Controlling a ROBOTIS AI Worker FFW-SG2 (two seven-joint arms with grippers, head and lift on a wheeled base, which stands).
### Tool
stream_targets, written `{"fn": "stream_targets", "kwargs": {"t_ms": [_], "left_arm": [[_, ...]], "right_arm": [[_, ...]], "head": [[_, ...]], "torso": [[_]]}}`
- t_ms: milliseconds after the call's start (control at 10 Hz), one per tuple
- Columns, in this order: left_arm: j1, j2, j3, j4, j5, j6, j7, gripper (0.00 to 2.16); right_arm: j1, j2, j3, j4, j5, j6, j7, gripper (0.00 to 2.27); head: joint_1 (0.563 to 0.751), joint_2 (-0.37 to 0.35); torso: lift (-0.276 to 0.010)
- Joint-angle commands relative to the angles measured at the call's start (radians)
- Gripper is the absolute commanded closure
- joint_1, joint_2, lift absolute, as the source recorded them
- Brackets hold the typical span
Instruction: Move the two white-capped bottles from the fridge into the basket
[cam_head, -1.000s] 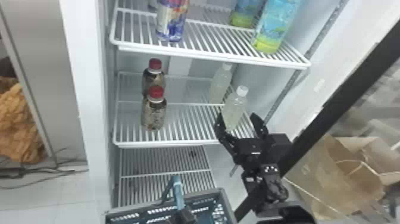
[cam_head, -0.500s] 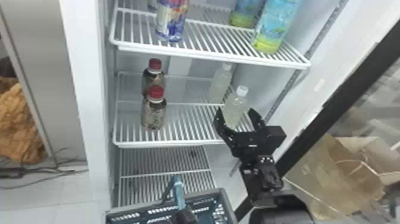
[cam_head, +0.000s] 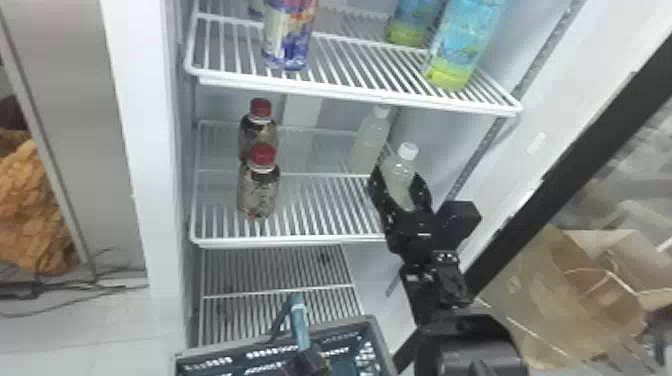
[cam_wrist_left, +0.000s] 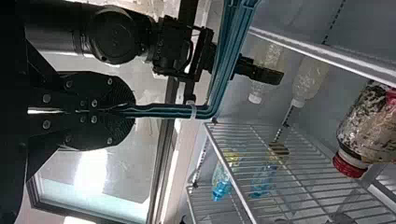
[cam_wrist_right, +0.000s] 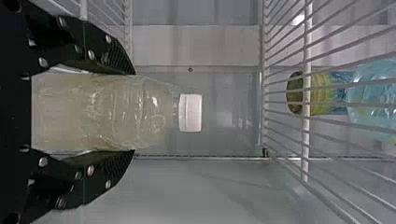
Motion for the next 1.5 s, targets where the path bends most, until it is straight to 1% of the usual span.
{"fn": "stream_targets", "kwargs": {"t_ms": [0,200,300,400,500,600,800,900,1000,1100,1200,1400], "left_arm": [[0.0,0.0,0.0,0.0,0.0,0.0,0.0,1.12],[0.0,0.0,0.0,0.0,0.0,0.0,0.0,1.12],[0.0,0.0,0.0,0.0,0.0,-0.003,0.0,1.12],[0.0,0.0,0.0,0.0,0.0,-0.003,0.0,1.12],[0.0,0.0,0.002,0.0,0.002,-0.003,0.0,1.12],[0.0,-0.001,0.002,0.0,0.002,-0.003,0.0,1.12],[0.0,-0.001,0.002,0.0,0.002,-0.003,-0.002,1.12],[0.0,-0.001,0.004,0.0,0.0,-0.003,-0.002,1.12],[0.0,-0.001,0.004,0.0,0.002,-0.003,-0.002,1.12],[0.002,-0.001,0.006,0.0,0.0,-0.003,-0.002,1.12],[0.005,-0.003,0.01,0.0,0.0,-0.005,-0.002,1.12],[0.002,-0.003,0.01,0.0,0.0,-0.007,-0.005,1.12]], "right_arm": [[0.0,0.0,0.004,-0.003,-0.012,0.002,0.0,0.75],[0.017,-0.003,0.012,-0.037,-0.034,0.002,0.0,0.75],[0.049,-0.008,0.024,-0.096,-0.07,0.002,0.005,0.75],[0.096,-0.022,0.036,-0.172,-0.098,0.007,0.012,0.75],[0.155,-0.032,0.036,-0.278,-0.116,0.048,0.02,0.75],[0.201,-0.037,0.04,-0.351,-0.16,0.083,0.025,0.75],[0.282,-0.038,0.046,-0.474,-0.202,0.137,0.025,0.75],[0.326,-0.038,0.05,-0.553,-0.234,0.2,0.026,0.75],[0.38,-0.035,0.044,-0.641,-0.244,0.269,0.026,0.75],[0.454,-0.026,0.026,-0.722,-0.26,0.296,0.026,0.75],[0.53,-0.009,0.004,-0.805,-0.286,0.348,0.026,0.75],[0.604,0.004,-0.02,-0.854,-0.32,0.421,0.034,0.75]], "head": [[0.695,-0.35],[0.695,-0.35],[0.695,-0.35],[0.695,-0.35],[0.695,-0.35],[0.695,-0.35],[0.695,-0.35],[0.695,-0.35],[0.695,-0.35],[0.695,-0.35],[0.695,-0.35],[0.695,-0.35]], "torso": [[-0.26],[-0.26],[-0.26],[-0.26],[-0.26],[-0.26],[-0.26],[-0.26],[-0.26],[-0.26],[-0.26],[-0.26]]}}
